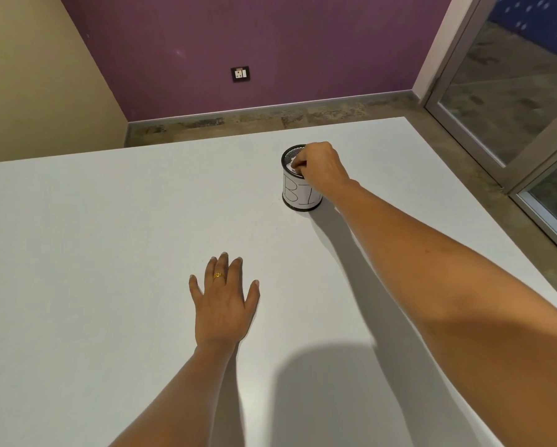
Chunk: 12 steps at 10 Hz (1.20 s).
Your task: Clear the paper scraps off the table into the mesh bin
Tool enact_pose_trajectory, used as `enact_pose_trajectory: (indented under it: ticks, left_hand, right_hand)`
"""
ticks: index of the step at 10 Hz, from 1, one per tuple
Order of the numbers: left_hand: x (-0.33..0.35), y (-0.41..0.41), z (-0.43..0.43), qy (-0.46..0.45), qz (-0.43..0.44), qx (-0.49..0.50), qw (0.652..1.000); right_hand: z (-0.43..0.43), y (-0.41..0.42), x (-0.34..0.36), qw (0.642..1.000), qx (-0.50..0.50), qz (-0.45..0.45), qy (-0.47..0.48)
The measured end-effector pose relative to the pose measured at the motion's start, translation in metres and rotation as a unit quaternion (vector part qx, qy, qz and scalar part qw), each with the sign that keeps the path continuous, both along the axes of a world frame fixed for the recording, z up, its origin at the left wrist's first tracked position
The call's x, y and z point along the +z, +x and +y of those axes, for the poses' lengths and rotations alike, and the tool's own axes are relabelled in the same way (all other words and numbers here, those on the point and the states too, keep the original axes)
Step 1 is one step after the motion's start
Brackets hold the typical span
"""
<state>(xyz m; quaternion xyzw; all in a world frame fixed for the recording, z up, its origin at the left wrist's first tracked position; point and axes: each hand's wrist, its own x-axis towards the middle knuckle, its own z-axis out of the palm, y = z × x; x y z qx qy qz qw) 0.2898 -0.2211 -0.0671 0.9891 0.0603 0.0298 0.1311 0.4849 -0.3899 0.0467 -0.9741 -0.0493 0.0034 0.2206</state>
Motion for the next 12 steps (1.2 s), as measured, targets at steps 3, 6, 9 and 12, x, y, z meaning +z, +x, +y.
enact_pose_trajectory:
  ticks: [3, 6, 9, 12]
  left_hand:
    - [-0.002, 0.001, 0.000, 0.004, -0.001, 0.001, 1.000]
    - [0.000, -0.001, 0.000, 0.000, -0.005, 0.001, 1.000]
    - [0.001, -0.002, 0.000, -0.002, -0.013, -0.003, 1.000]
    - [-0.001, -0.015, 0.008, -0.012, 0.047, -0.026, 0.998]
  right_hand:
    - [0.007, 0.014, -0.002, 0.997, -0.017, 0.045, -0.058]
    - [0.010, 0.012, 0.003, 0.992, 0.009, 0.095, -0.087]
    - [0.010, -0.007, 0.010, 0.997, 0.011, 0.055, -0.056]
    - [-0.010, -0.064, 0.016, 0.991, -0.025, -0.122, 0.045]
